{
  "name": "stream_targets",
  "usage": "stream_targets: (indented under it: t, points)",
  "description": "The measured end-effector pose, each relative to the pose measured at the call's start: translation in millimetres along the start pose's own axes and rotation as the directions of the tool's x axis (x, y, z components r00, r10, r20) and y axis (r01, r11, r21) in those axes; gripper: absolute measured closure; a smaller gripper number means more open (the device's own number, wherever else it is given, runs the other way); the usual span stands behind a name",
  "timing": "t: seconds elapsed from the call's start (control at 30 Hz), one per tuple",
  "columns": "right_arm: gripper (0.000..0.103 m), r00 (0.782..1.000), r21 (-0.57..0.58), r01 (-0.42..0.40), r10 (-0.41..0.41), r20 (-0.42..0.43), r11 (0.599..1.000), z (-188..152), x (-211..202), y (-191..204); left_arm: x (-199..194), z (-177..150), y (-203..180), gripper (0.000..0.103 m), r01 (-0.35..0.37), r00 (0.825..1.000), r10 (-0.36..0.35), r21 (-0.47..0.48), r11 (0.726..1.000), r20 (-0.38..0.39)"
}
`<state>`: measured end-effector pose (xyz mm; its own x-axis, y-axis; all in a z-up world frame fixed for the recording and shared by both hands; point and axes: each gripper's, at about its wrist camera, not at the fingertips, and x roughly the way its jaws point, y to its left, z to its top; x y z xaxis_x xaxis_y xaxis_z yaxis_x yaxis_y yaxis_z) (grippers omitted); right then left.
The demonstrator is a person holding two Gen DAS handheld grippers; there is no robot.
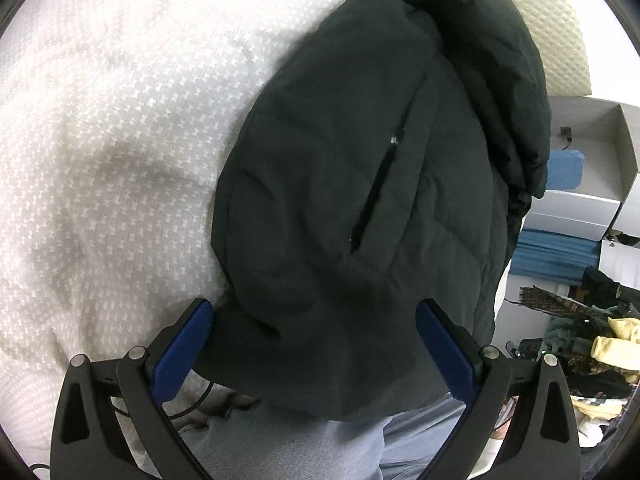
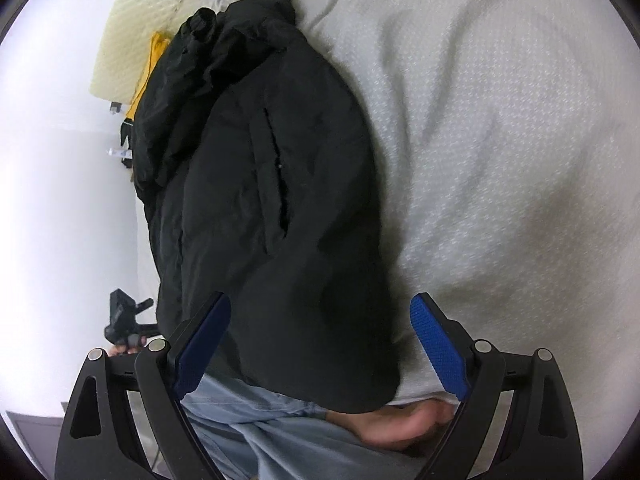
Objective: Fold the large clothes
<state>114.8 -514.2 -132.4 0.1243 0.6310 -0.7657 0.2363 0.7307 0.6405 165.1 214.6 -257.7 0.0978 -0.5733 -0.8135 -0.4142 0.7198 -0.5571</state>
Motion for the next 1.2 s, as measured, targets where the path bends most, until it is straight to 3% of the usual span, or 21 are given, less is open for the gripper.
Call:
stream_targets:
  t: [0.23,0.4,0.53,0.6,0.67,0.7,0.77,0.83,0.9,1.03,1.2]
  points:
    - [0.011,0.999,0.079,0.052,-0.051,-0.02,0.995,10.9,25.9,-10.3,13.9,8.5,-2.9,0.009,-0.032,0.999,0.032,-0.003,0.999,-0.034]
    - [0.011,0.992,0.084,0.039,-0.029,-0.119,0.996,16.4,51.8,-20.0,27.2,12.2,-8.1,0.021,-0.039,0.996,0.042,0.034,0.999,-0.083]
    - [0.011,0.989,0.053,0.004,0.004,-0.149,0.999,17.0,58.6,-14.3,31.6,12.8,-12.9,0.035,-0.022,0.994,0.03,0.074,0.997,-0.108]
    - [0.011,0.984,0.016,-0.04,0.042,-0.171,0.999,14.1,61.6,-5.2,30.4,11.2,-17.4,0.046,-0.004,0.995,0.016,0.11,0.994,-0.103]
    - [0.011,0.983,-0.028,-0.066,0.06,-0.176,0.997,12.1,60.8,5.0,27.6,8.4,-20.5,0.064,0.02,0.995,-0.008,0.127,0.992,-0.095]
    - [0.011,0.982,-0.043,-0.083,0.074,-0.174,0.996,11.7,60.3,8.9,25.9,7.0,-22.7,0.067,0.034,0.996,-0.022,0.136,0.99,-0.087]
    - [0.016,0.983,-0.071,-0.108,0.096,-0.157,0.992,10.6,56.0,15.9,23.2,4.8,-26.9,0.082,0.066,0.996,-0.056,0.154,0.986,-0.074]
    - [0.024,0.983,-0.095,-0.137,0.124,-0.132,0.986,9.3,48.8,20.8,16.3,1.2,-31.6,0.088,0.115,0.993,-0.106,0.187,0.976,-0.059]
    - [0.031,0.982,-0.117,-0.168,0.157,-0.101,0.979,9.6,40.8,25.7,7.5,-3.5,-36.9,0.091,0.166,0.986,-0.162,0.231,0.959,-0.036]
    - [0.062,0.977,-0.141,-0.212,0.207,-0.048,0.967,5.0,24.4,24.5,-8.1,-9.5,-40.3,0.094,0.246,0.967,-0.255,0.282,0.927,-0.006]
    - [0.064,0.968,-0.142,-0.251,0.248,-0.038,0.958,5.9,20.6,25.4,-6.8,-7.9,-33.0,0.093,0.253,0.966,-0.259,0.233,0.939,-0.004]
